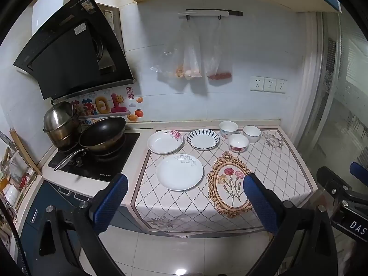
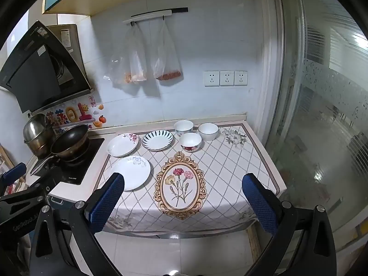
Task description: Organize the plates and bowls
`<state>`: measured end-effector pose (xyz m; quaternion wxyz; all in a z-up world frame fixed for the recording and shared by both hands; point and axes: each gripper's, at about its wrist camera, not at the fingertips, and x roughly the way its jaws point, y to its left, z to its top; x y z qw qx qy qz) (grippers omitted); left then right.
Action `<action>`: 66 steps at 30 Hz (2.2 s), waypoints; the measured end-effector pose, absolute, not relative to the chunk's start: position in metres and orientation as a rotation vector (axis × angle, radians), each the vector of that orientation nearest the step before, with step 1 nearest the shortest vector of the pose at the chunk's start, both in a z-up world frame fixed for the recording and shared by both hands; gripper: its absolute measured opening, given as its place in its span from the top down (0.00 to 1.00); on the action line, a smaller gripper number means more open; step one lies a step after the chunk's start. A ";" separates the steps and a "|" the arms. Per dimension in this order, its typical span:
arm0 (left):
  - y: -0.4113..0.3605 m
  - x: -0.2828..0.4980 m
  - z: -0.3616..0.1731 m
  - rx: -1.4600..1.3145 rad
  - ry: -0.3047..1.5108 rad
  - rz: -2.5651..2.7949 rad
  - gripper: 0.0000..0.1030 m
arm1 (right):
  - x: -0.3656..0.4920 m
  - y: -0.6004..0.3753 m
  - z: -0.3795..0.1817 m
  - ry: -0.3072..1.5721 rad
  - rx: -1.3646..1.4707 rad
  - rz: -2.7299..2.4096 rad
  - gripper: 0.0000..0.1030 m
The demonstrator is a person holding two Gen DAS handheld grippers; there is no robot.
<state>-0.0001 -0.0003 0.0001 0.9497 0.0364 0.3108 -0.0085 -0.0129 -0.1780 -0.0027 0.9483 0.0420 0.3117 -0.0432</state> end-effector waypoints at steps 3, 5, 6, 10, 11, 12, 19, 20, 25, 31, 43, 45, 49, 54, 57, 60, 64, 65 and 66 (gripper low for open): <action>-0.001 -0.001 0.000 0.073 0.628 -0.017 0.00 | -0.013 -0.179 -0.001 0.632 0.090 -0.087 0.00; -0.001 -0.002 -0.001 0.078 0.623 -0.013 0.00 | -0.014 -0.181 -0.007 0.637 0.094 -0.087 0.00; -0.002 -0.002 -0.001 0.079 0.623 -0.011 0.00 | -0.015 -0.181 -0.008 0.636 0.094 -0.089 0.00; -0.007 -0.002 -0.003 0.082 0.622 -0.012 0.00 | -0.019 -0.183 -0.009 0.641 0.100 -0.089 0.00; -0.008 -0.002 -0.004 0.082 0.623 -0.013 0.00 | -0.020 -0.183 -0.011 0.641 0.100 -0.089 0.00; -0.006 -0.002 -0.004 0.078 0.625 -0.016 0.00 | -0.020 -0.182 -0.012 0.642 0.100 -0.089 0.00; -0.007 -0.001 -0.002 0.076 0.629 -0.017 0.00 | -0.014 -0.186 -0.011 0.650 0.111 -0.088 0.00; -0.007 -0.001 -0.001 0.077 0.629 -0.018 0.00 | -0.014 -0.186 -0.010 0.650 0.111 -0.088 0.00; -0.006 -0.002 0.000 0.076 0.630 -0.021 0.00 | -0.011 -0.185 -0.010 0.650 0.111 -0.091 0.00; -0.006 -0.002 -0.001 0.075 0.632 -0.021 0.00 | -0.010 -0.186 -0.010 0.651 0.116 -0.089 0.00; -0.005 0.000 0.000 0.072 0.634 -0.021 0.00 | -0.007 -0.185 -0.011 0.657 0.117 -0.088 0.00; -0.005 0.000 -0.001 0.075 0.636 -0.023 0.00 | -0.004 -0.184 -0.011 0.660 0.118 -0.087 0.00; -0.005 0.000 -0.001 0.072 0.633 -0.023 0.00 | -0.004 -0.183 -0.012 0.656 0.118 -0.088 0.00; -0.003 0.002 0.000 0.069 0.632 -0.020 0.00 | -0.004 -0.183 -0.011 0.657 0.118 -0.088 0.00; -0.003 0.001 0.000 0.072 0.632 -0.019 0.00 | -0.003 -0.183 -0.012 0.656 0.119 -0.088 0.00; -0.002 0.002 0.000 0.073 0.632 -0.018 0.00 | -0.002 -0.183 -0.012 0.658 0.119 -0.087 0.00; 0.000 0.003 0.001 0.070 0.635 -0.020 0.00 | -0.003 -0.183 -0.012 0.656 0.117 -0.088 0.00; 0.000 0.003 0.002 0.071 0.634 -0.019 0.00 | -0.003 -0.183 -0.012 0.656 0.117 -0.088 0.00; 0.001 0.003 0.002 0.070 0.633 -0.019 0.00 | -0.003 -0.184 -0.012 0.656 0.118 -0.088 0.00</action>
